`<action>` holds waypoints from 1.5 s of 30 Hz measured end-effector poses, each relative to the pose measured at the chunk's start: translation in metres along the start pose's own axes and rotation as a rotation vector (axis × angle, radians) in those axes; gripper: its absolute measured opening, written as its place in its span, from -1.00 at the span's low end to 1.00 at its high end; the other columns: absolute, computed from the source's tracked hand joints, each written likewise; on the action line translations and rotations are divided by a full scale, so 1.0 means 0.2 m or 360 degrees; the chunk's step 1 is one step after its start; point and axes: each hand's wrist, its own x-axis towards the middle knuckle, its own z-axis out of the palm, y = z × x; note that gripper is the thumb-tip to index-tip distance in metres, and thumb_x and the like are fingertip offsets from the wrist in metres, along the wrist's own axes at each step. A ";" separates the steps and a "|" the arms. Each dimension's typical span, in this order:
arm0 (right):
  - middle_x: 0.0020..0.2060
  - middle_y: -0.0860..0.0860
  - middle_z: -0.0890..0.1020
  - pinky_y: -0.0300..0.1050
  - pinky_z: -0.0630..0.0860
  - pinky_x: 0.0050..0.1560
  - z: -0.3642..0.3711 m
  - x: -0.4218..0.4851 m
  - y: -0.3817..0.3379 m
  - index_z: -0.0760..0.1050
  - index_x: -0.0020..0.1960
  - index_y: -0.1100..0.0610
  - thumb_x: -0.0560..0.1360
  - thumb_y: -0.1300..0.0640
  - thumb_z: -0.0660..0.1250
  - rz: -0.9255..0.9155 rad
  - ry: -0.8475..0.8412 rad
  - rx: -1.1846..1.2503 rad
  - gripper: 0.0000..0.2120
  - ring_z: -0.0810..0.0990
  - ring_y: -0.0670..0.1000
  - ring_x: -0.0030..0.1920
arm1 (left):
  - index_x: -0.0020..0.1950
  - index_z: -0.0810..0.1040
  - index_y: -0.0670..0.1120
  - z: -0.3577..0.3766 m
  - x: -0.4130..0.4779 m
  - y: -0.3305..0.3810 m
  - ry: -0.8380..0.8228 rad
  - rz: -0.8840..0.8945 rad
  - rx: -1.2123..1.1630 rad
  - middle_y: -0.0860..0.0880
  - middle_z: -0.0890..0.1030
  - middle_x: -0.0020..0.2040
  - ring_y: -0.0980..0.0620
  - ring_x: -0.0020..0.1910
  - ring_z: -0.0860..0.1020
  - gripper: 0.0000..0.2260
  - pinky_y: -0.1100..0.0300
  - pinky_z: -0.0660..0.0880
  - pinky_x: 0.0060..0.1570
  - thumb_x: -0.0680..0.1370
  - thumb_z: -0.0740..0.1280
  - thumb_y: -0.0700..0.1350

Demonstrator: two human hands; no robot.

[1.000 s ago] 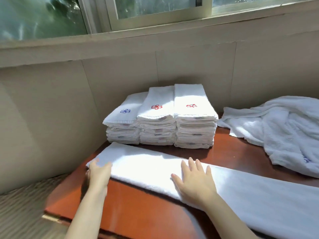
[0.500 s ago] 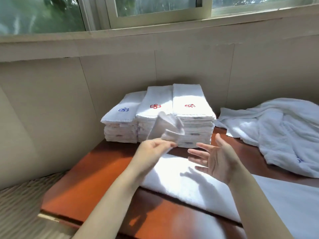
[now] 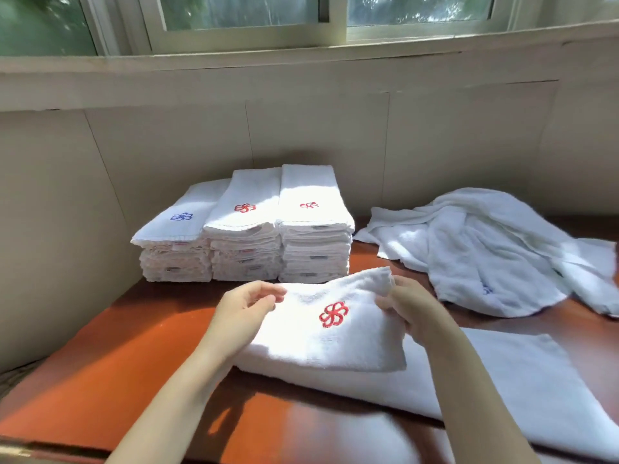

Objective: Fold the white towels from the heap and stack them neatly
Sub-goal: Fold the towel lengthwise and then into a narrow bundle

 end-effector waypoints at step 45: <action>0.13 0.09 0.57 -0.10 0.41 -0.04 -0.87 -0.48 0.50 0.48 0.20 0.13 0.52 0.01 0.28 0.0530 0.1184 -0.1123 -0.69 0.53 0.15 0.12 | 0.56 -0.01 0.08 0.50 0.12 -0.10 -0.0647 -0.0323 0.1164 -0.18 0.17 0.50 -0.24 0.41 0.27 -0.35 -0.03 0.24 0.35 0.56 0.23 0.11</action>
